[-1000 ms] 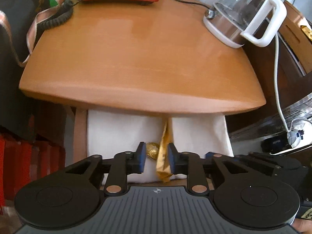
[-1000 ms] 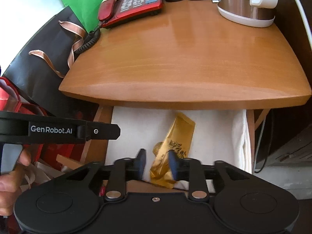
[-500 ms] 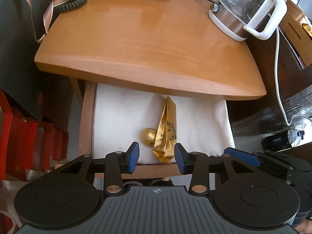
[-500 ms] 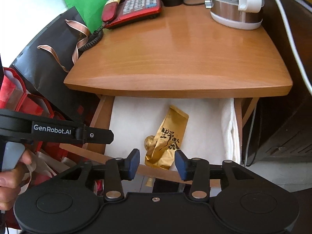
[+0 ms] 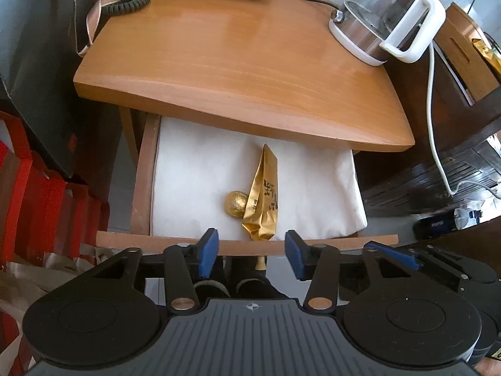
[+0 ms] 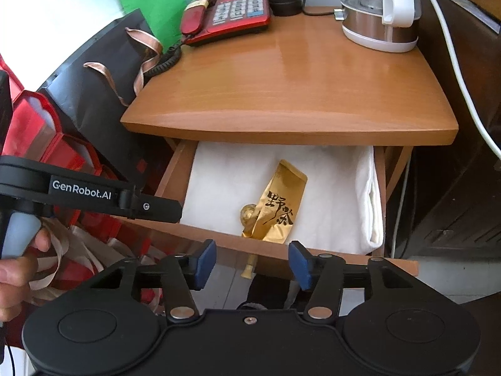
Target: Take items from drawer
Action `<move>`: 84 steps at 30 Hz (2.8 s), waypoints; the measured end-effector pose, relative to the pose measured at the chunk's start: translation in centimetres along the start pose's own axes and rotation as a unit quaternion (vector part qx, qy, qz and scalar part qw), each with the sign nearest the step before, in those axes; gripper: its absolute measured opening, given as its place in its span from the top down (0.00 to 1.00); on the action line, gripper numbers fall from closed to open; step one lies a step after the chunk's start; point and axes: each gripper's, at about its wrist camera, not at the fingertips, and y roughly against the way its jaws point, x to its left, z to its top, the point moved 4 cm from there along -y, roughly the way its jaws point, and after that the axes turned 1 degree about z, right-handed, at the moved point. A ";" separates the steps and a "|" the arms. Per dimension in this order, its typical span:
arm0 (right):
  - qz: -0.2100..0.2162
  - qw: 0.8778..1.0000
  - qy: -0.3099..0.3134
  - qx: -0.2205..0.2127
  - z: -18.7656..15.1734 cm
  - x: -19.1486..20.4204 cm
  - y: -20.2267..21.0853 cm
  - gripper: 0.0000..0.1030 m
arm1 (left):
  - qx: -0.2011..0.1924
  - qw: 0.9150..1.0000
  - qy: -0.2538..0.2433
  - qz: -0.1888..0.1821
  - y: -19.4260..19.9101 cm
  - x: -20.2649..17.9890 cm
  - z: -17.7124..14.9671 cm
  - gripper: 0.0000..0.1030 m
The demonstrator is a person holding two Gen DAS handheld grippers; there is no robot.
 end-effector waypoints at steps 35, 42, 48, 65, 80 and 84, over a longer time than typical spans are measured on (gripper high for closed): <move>-0.018 0.998 -0.010 0.059 -3.6 -1.0 -1.9 0.50 | 0.021 0.993 -0.082 0.083 -1.4 -0.5 -4.9 0.50; -0.023 0.998 -0.018 0.063 -3.8 -1.2 -2.3 0.50 | 0.030 0.992 -0.083 0.088 -1.9 0.0 -5.7 0.50; -0.034 0.997 -0.027 0.070 -4.1 -1.5 -2.7 0.49 | 0.039 0.992 -0.077 0.092 -2.4 0.8 -6.4 0.50; -0.047 0.995 -0.037 0.074 -4.5 -1.8 -3.1 0.49 | 0.057 0.993 -0.034 0.100 -4.1 2.7 -7.0 0.50; -0.046 0.995 -0.042 0.072 -4.5 -1.8 -3.1 0.48 | 0.054 0.992 -0.037 0.110 -4.7 2.2 -7.0 0.50; -0.047 0.995 -0.046 0.070 -4.5 -1.9 -3.1 0.47 | 0.055 0.992 -0.035 0.109 -4.9 2.2 -6.9 0.50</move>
